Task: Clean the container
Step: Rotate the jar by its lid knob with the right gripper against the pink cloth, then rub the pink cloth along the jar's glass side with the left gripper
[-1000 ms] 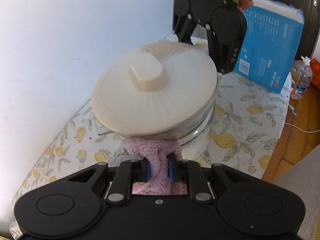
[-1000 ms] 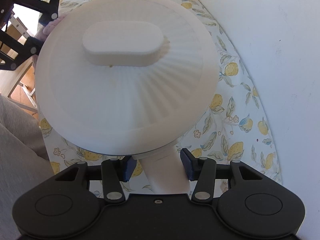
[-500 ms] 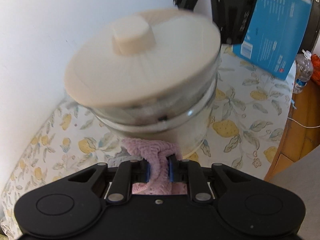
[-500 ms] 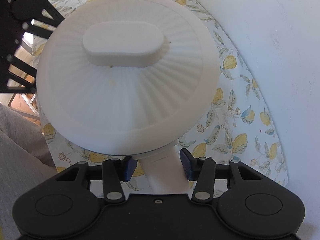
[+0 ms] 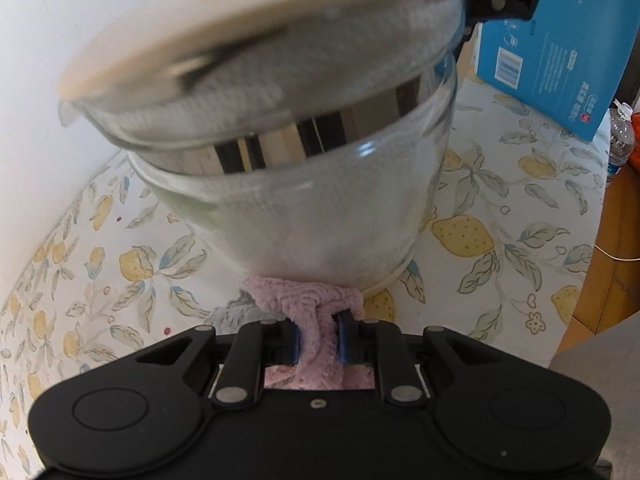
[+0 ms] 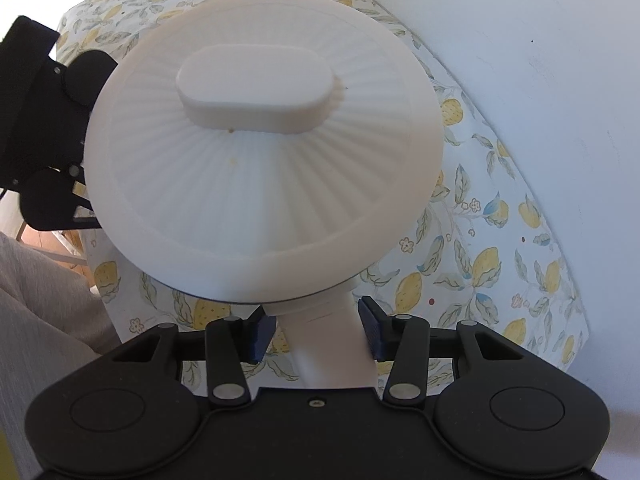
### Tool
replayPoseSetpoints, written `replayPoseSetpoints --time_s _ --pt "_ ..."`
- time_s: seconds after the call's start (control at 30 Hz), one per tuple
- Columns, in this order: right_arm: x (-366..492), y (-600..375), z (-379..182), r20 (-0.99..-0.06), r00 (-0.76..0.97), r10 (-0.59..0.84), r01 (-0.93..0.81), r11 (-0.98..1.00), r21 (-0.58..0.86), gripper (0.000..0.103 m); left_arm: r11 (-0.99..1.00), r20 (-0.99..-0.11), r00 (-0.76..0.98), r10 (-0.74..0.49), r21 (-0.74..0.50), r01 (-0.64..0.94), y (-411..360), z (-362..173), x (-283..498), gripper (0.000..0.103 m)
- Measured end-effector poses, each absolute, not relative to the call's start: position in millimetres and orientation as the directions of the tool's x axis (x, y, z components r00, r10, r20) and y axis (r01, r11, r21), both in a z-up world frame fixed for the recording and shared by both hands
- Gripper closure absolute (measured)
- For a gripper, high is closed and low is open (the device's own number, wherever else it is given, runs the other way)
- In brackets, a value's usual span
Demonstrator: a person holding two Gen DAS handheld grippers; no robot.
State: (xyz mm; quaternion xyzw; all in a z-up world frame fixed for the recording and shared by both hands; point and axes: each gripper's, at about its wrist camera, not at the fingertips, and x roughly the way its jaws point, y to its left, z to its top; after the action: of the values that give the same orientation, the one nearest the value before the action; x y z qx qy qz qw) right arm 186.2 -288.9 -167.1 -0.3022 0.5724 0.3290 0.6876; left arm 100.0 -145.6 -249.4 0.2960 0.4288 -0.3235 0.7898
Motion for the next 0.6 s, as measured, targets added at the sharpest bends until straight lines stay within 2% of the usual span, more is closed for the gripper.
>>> replayPoseSetpoints --time_s 0.27,0.6 --pt "183.9 -291.8 -166.1 -0.984 0.136 0.119 -0.766 0.642 -0.028 0.053 0.620 -0.868 0.428 -0.252 0.194 0.760 -149.1 -251.1 100.4 0.087" --pt "181.1 -293.8 -160.8 -0.978 0.131 0.163 -0.713 0.701 0.021 0.056 0.609 -0.834 0.475 -0.280 0.228 0.760 -142.1 -207.2 89.4 0.087"
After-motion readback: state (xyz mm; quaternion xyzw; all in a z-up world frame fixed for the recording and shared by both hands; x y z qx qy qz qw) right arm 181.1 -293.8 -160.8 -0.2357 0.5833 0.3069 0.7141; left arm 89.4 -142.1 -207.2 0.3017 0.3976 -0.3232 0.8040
